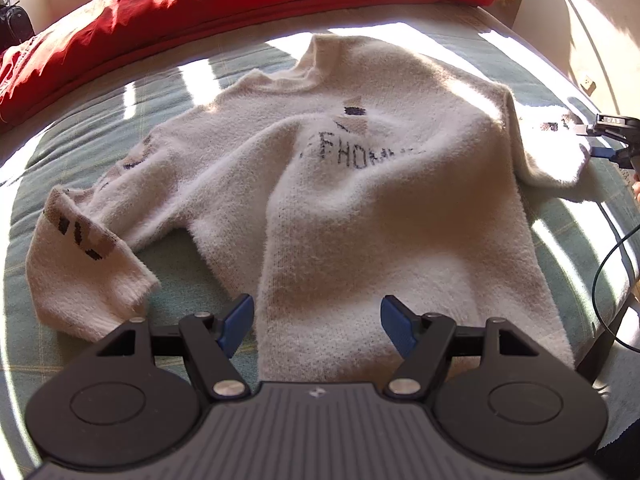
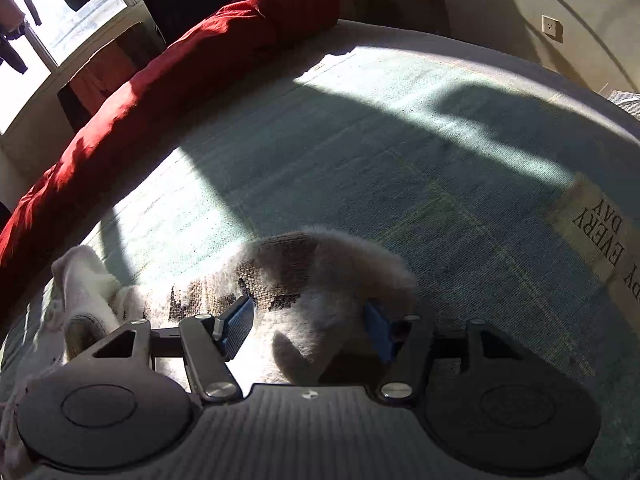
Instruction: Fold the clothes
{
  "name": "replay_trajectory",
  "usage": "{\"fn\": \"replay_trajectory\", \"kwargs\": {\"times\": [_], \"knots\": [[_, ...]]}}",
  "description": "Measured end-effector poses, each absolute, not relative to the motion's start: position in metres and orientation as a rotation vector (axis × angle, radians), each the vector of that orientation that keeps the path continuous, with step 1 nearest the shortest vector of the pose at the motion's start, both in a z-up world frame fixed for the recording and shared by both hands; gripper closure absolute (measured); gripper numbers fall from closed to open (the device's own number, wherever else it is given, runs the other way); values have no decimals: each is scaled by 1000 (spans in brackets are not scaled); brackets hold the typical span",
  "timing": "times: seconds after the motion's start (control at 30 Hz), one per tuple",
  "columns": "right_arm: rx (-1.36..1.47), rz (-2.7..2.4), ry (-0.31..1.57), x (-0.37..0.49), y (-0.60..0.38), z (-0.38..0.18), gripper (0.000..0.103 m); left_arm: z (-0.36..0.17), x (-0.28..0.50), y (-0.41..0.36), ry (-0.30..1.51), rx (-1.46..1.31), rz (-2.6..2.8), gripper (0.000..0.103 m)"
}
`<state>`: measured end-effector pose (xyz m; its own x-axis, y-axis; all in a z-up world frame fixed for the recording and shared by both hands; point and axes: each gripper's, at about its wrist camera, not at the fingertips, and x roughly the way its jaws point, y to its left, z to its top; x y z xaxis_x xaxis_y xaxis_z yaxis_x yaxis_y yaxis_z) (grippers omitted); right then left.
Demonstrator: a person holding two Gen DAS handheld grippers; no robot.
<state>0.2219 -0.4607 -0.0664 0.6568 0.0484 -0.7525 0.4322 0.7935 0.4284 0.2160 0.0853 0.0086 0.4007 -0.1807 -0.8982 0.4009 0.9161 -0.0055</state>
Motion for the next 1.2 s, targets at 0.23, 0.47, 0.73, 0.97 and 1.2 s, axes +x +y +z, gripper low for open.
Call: {"fn": "replay_trajectory", "kwargs": {"times": [0.23, 0.47, 0.73, 0.97, 1.2], "knots": [[668, -162, 826, 244, -440, -94, 60, 8, 221, 66, 1105, 247, -394, 32], [504, -138, 743, 272, -443, -54, 84, 8, 221, 63, 1112, 275, -386, 32], [370, -232, 652, 290, -507, 10, 84, 5, 221, 58, 1124, 283, -392, 32], [239, -254, 693, 323, -498, 10, 69, 6, 220, 51, 1122, 292, -407, 32], [274, -257, 791, 312, -481, -2, 51, 6, 216, 61, 1125, 269, -389, 32]]}}
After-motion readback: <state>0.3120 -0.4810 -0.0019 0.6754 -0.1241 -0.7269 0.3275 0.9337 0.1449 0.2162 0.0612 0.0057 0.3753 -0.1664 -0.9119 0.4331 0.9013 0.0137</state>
